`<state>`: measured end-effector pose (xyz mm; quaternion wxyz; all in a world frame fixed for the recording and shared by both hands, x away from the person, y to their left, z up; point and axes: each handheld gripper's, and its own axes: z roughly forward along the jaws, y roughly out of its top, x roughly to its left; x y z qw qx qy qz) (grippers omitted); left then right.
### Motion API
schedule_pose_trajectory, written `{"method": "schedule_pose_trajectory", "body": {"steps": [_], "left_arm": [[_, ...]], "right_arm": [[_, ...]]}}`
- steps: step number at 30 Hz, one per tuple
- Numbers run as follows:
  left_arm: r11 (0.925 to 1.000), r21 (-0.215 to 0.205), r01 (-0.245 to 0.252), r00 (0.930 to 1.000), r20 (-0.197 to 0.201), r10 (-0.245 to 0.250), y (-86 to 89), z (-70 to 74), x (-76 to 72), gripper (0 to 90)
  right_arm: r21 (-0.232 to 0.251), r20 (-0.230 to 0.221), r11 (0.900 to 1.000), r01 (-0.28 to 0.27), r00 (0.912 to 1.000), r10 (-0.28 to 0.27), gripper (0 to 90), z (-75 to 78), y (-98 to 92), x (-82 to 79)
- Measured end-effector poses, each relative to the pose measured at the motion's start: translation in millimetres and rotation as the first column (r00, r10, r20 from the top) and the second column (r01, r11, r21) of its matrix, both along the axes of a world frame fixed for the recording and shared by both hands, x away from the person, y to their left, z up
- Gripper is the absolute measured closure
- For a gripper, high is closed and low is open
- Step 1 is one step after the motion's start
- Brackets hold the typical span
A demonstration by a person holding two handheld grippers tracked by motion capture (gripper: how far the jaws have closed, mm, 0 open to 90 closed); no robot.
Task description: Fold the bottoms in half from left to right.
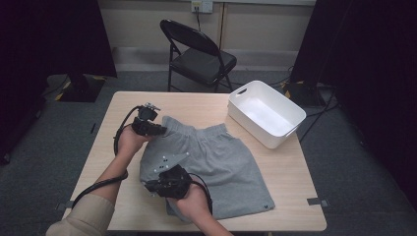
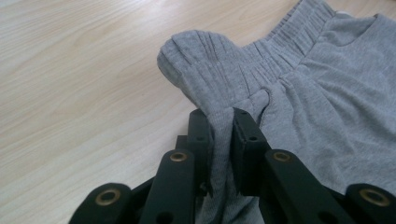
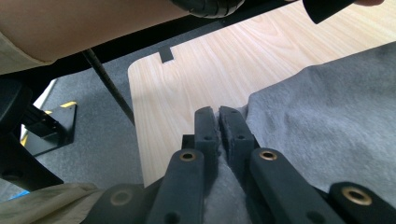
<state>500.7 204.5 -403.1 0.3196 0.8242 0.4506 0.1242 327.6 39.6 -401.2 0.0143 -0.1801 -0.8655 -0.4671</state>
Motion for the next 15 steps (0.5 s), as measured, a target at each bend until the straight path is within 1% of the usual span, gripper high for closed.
{"method": "schedule_pose_trajectory", "body": {"steps": [3,5,6,12,15], "left_arm": [[1.0000,0.002,-0.005,1.0000,0.001,0.005,7.0,2.4,-2.9,79.7],[0.9999,0.001,-0.011,0.9999,-0.002,0.011,12.8,4.0,-4.8,79.7],[0.9999,0.004,-0.017,0.9999,0.003,0.017,15.5,4.7,-5.9,79.7],[0.9994,-0.001,-0.036,0.9993,0.012,0.036,33.1,9.5,-11.6,79.7],[0.9990,0.000,-0.046,0.9988,0.017,0.046,42.8,10.8,-14.3,79.7]], "right_arm": [[0.005,0.001,1.000,-0.004,1.0000,0.004,86.5,4.5,2.4,-0.7],[0.012,-0.007,1.000,-0.008,0.9999,0.008,86.5,6.4,4.7,-1.3],[0.012,-0.001,1.000,-0.013,0.9999,0.013,86.5,7.3,6.4,-1.7],[0.021,0.003,0.999,-0.037,0.9993,0.037,86.5,12.8,20.8,-5.6],[0.027,-0.002,0.998,-0.052,0.9987,0.052,86.6,14.3,29.3,-7.6]]}}
